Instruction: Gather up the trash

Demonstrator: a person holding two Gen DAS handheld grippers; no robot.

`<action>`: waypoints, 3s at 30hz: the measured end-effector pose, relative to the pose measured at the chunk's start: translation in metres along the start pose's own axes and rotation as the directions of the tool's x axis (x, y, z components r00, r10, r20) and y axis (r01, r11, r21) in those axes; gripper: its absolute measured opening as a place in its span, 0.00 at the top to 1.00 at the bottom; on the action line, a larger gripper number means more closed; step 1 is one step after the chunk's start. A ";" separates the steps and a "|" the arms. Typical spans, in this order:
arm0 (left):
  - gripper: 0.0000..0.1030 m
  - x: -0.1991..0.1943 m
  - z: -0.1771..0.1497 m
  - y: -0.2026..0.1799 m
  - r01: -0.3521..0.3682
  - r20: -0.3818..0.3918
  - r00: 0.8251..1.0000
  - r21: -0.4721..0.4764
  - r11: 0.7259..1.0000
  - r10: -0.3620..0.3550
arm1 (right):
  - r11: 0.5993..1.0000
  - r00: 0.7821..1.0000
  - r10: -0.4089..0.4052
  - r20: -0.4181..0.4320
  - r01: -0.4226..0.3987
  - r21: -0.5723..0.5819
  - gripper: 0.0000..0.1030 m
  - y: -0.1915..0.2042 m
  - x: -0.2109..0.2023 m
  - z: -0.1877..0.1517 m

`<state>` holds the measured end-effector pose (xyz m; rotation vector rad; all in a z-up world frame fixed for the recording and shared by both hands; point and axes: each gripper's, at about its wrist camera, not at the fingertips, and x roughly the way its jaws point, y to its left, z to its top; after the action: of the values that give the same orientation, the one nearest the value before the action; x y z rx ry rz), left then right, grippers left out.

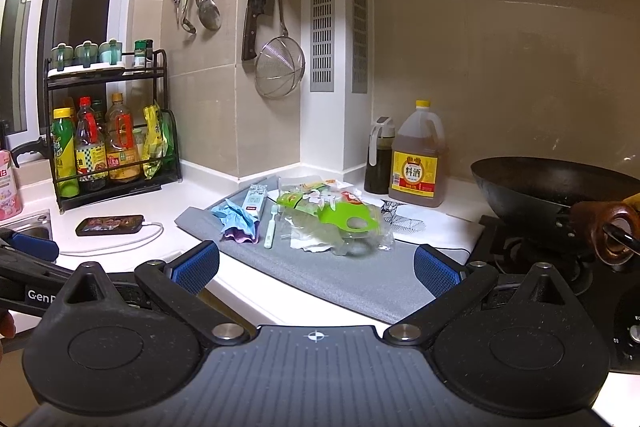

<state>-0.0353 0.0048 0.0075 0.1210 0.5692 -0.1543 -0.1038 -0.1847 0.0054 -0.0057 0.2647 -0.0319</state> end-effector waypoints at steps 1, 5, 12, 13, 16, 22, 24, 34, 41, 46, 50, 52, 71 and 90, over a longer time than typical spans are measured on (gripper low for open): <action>0.00 0.000 0.000 -0.001 -0.001 0.002 1.000 0.002 1.000 0.001 | 1.000 1.000 0.000 -0.001 0.000 -0.002 0.00 0.000 0.000 0.000; 0.00 -0.002 0.001 -0.003 0.000 0.011 1.000 0.010 1.000 0.000 | 1.000 1.000 0.000 -0.002 0.000 -0.007 0.00 0.000 0.001 0.000; 0.00 -0.001 0.001 -0.003 0.000 0.011 1.000 0.011 1.000 0.000 | 1.000 1.000 -0.003 0.002 0.003 -0.005 0.00 -0.001 0.001 0.000; 0.00 -0.001 0.001 -0.003 0.000 0.011 1.000 0.011 1.000 -0.001 | 1.000 1.000 -0.004 0.002 0.004 -0.005 0.00 -0.001 0.002 0.000; 0.00 0.000 0.001 -0.004 0.000 0.013 1.000 0.015 1.000 0.000 | 1.000 1.000 -0.005 0.000 0.005 -0.004 0.00 -0.001 0.003 0.001; 0.00 0.003 0.003 -0.004 0.004 0.012 1.000 0.020 1.000 -0.004 | 1.000 1.000 -0.002 -0.004 0.002 -0.004 0.00 -0.001 0.007 0.002; 0.00 0.003 0.003 -0.004 0.005 0.010 1.000 0.019 1.000 -0.005 | 1.000 1.000 -0.004 -0.004 0.004 -0.006 0.00 0.002 0.006 0.001; 0.00 0.006 0.003 -0.001 0.007 0.005 1.000 0.016 1.000 -0.007 | 1.000 1.000 -0.004 -0.003 0.004 -0.006 0.00 0.002 0.008 0.001; 0.00 0.007 0.002 0.002 0.007 0.003 1.000 0.016 1.000 -0.007 | 1.000 1.000 -0.002 -0.004 0.002 -0.007 0.00 0.003 0.008 0.000; 0.00 0.011 0.001 0.003 0.007 -0.004 1.000 0.021 1.000 -0.007 | 1.000 1.000 -0.001 -0.011 0.001 0.001 0.00 0.002 0.013 0.000; 0.00 0.017 0.001 0.002 0.015 -0.013 1.000 0.025 1.000 -0.015 | 1.000 1.000 0.000 -0.016 0.000 0.007 0.00 -0.002 0.018 -0.002; 0.00 0.021 0.002 0.001 0.017 -0.015 1.000 0.028 0.999 -0.016 | 1.000 1.000 -0.001 -0.017 0.001 0.009 0.00 -0.004 0.022 -0.002; 0.00 0.144 0.081 0.030 -0.002 -0.089 0.996 -0.058 0.998 -0.003 | 0.995 0.998 -0.056 0.031 0.059 -0.078 0.00 -0.024 0.161 0.013; 0.00 0.344 0.144 0.031 0.003 -0.295 0.954 -0.169 0.986 -0.054 | 0.913 0.996 -0.069 -0.048 0.044 -0.405 0.00 0.010 0.335 0.003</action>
<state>0.3315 -0.0256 -0.0571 -0.0287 0.8841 -0.1164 0.2206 -0.1851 -0.0790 -0.4262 0.3288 -0.0345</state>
